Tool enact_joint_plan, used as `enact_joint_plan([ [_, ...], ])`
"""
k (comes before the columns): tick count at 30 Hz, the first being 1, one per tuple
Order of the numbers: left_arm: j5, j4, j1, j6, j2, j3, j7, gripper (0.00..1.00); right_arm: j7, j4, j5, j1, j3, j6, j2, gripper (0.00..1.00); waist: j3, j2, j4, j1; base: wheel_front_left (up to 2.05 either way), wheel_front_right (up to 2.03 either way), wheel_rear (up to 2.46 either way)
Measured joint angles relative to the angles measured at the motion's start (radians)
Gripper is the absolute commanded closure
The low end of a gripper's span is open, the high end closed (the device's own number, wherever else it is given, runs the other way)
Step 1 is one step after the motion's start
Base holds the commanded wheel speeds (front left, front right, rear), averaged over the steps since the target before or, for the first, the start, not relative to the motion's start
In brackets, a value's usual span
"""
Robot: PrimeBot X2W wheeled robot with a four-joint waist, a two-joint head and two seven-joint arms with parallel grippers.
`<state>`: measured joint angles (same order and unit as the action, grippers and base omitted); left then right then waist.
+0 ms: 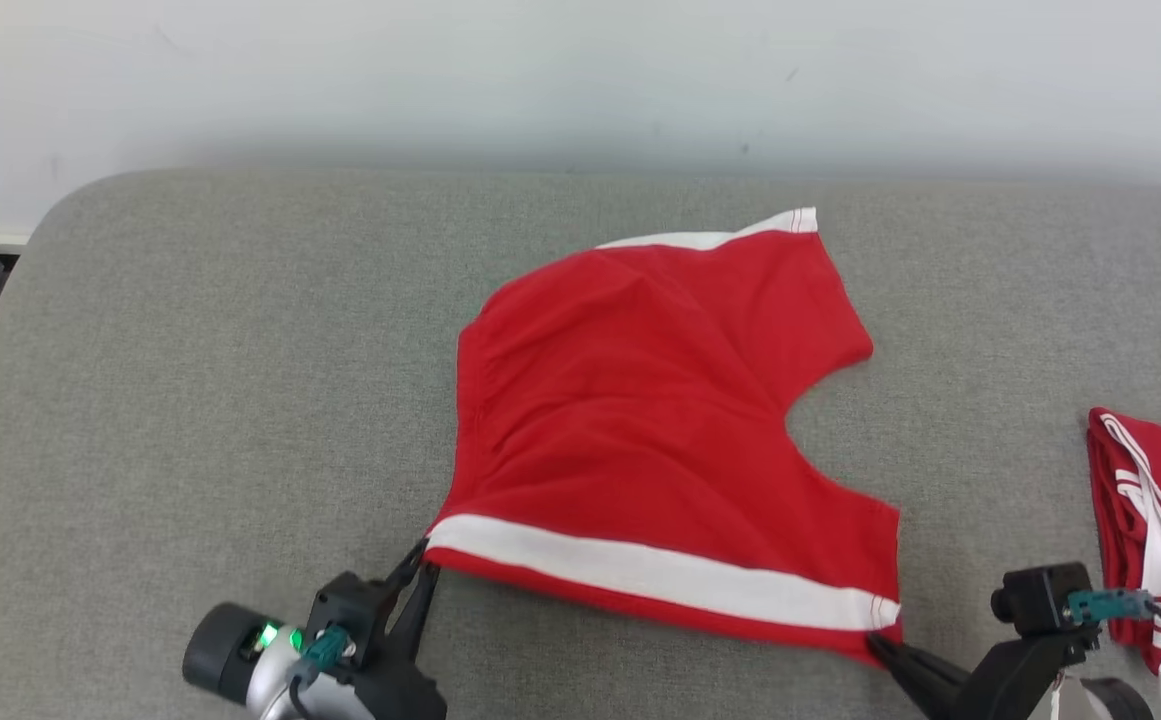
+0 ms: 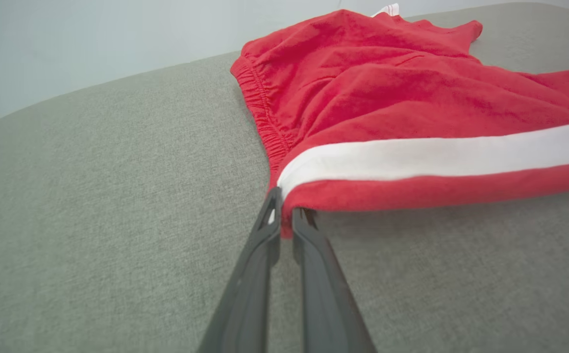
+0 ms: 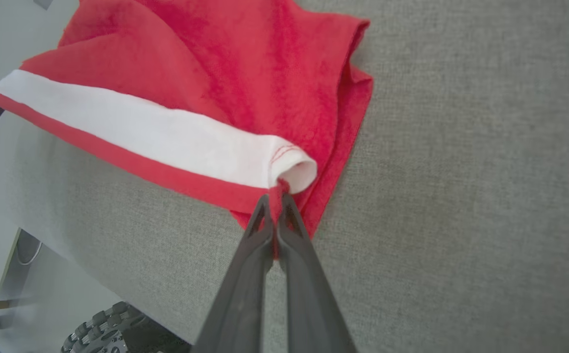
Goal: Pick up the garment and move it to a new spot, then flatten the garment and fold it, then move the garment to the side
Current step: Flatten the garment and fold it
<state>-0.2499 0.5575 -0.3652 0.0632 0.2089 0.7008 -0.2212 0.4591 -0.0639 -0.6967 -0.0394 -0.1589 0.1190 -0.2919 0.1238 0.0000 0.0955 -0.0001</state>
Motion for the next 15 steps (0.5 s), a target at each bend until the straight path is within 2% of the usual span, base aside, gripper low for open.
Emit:
enact_joint_plan([
  [7,-0.014,-0.004,0.058,0.016,0.006,-0.013,-0.008,1.00,0.021,0.015,-0.017,-0.038,-0.023,0.001,-0.009,1.00,-0.009,0.0000,-0.002,0.0000,0.00,0.00,0.00],
  [8,-0.014,-0.004,0.059,0.016,0.005,-0.014,-0.009,1.00,0.025,0.015,-0.017,-0.038,-0.028,0.001,-0.009,0.97,-0.009,0.0000,-0.002,0.0001,0.00,0.00,0.00],
  [9,-0.015,-0.003,0.061,0.016,0.004,-0.015,-0.009,0.99,0.026,0.015,-0.018,-0.039,-0.032,0.001,-0.009,0.88,-0.010,0.0000,-0.001,0.0000,0.00,0.00,0.00],
  [10,-0.015,-0.003,0.064,0.018,0.002,-0.016,-0.010,0.75,0.026,0.015,-0.020,-0.040,-0.037,0.001,-0.009,0.69,-0.010,0.0000,-0.001,0.0000,0.00,0.00,0.00],
  [11,-0.016,-0.002,0.070,0.021,-0.001,-0.017,-0.010,0.67,0.028,0.015,-0.023,-0.041,-0.042,0.001,-0.009,0.66,-0.011,0.0000,-0.001,0.0001,0.00,0.00,0.00],
  [13,-0.019,0.002,0.083,0.021,-0.005,-0.017,-0.010,0.65,0.034,0.015,-0.025,-0.048,-0.050,0.001,-0.008,0.63,-0.011,0.0000,-0.002,0.0001,0.00,0.00,0.00],
  [14,-0.021,0.002,0.090,0.023,-0.005,-0.017,-0.013,0.62,0.035,0.015,-0.025,-0.053,-0.053,0.001,-0.007,0.60,-0.012,0.0000,-0.002,0.0001,0.00,0.00,0.00],
  [15,-0.022,0.004,0.097,0.025,-0.005,-0.018,-0.017,0.53,0.035,0.012,-0.025,-0.055,-0.057,0.001,-0.007,0.55,-0.012,0.0000,-0.003,0.0001,0.00,0.00,0.00],
])
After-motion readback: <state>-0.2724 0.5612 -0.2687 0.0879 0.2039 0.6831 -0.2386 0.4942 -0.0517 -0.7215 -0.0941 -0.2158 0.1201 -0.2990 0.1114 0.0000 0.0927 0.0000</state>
